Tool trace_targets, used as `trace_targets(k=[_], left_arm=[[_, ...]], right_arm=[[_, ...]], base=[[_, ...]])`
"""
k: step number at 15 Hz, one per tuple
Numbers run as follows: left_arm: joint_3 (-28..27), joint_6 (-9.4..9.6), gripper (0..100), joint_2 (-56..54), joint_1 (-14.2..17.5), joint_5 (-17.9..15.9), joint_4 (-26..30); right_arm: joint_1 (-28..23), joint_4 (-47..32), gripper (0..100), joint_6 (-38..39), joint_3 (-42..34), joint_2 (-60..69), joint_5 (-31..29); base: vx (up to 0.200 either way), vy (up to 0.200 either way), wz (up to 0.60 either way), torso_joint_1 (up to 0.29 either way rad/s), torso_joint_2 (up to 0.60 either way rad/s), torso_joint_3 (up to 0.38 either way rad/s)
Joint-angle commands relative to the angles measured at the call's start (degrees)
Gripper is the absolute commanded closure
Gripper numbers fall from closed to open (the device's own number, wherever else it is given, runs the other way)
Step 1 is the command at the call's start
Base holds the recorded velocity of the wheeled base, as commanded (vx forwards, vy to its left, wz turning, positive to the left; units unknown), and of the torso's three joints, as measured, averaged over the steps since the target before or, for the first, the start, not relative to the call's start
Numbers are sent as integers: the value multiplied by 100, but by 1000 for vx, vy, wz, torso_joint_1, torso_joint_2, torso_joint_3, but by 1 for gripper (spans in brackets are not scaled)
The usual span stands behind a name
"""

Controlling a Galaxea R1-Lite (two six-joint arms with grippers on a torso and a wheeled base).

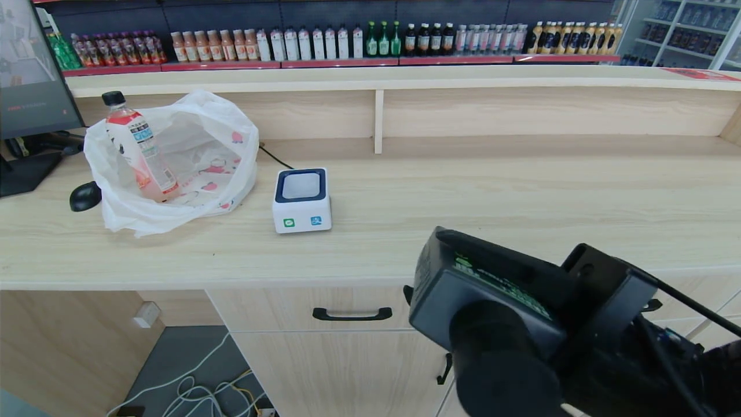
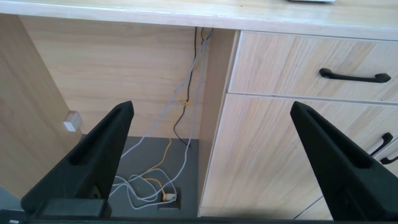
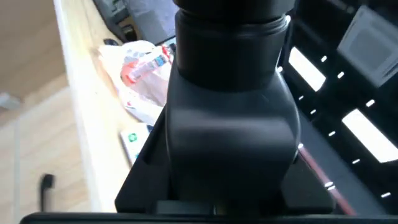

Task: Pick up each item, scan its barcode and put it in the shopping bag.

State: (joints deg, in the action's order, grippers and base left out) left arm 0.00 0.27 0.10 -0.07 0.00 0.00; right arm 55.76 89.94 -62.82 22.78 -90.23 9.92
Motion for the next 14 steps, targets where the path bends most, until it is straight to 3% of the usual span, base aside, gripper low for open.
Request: trace_targets(k=[1,3,14], left_arm=[[0,0,0,-1,7,0,0],[0,0,0,-1,7,0,0],[0,0,0,-1,-1,0,0]], right_arm=[[-144,6,100,1290,-195,-3,10],[-162,6,100,2353,-389,-3,10],[-373,6,100,3030,-538,-56,10]], base=[[0,0,0,0,0,0],[0,0,0,0,0,0],[0,0,0,0,0,0]])
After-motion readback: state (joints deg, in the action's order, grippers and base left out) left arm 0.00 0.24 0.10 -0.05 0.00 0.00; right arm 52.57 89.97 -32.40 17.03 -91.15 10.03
